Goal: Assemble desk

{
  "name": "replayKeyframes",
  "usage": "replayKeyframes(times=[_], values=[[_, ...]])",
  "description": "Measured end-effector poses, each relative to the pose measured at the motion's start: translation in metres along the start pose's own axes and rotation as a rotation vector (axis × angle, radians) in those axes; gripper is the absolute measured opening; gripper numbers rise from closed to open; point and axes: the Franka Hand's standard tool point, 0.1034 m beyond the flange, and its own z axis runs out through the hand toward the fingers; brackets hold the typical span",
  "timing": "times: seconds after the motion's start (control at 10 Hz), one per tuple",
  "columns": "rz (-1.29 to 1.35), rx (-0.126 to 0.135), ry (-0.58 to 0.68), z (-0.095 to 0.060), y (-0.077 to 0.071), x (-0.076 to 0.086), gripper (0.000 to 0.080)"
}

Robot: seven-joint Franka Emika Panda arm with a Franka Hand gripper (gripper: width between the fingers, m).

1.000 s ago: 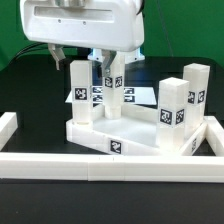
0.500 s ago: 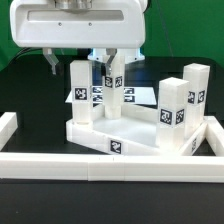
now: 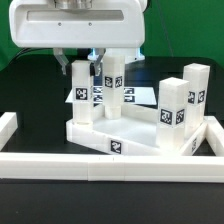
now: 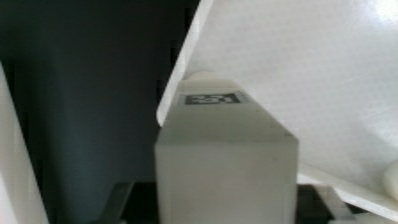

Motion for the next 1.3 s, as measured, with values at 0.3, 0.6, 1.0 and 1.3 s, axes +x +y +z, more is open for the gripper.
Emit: replayKeyframes(times=[0.3, 0.6, 1.0, 1.3], values=[[0.258, 0.003, -0.006, 0.0007, 0.0014, -0.0009, 0.0288], [0.577, 0.013, 0.006, 0.0008, 0.0025, -0.0012, 0.0288], [0.915, 0.014, 0.006, 0.0009, 0.0028, -0.0004, 0.0289], [1.287, 0.049, 0.005, 0.0019, 0.0067, -0.0018, 0.0289]])
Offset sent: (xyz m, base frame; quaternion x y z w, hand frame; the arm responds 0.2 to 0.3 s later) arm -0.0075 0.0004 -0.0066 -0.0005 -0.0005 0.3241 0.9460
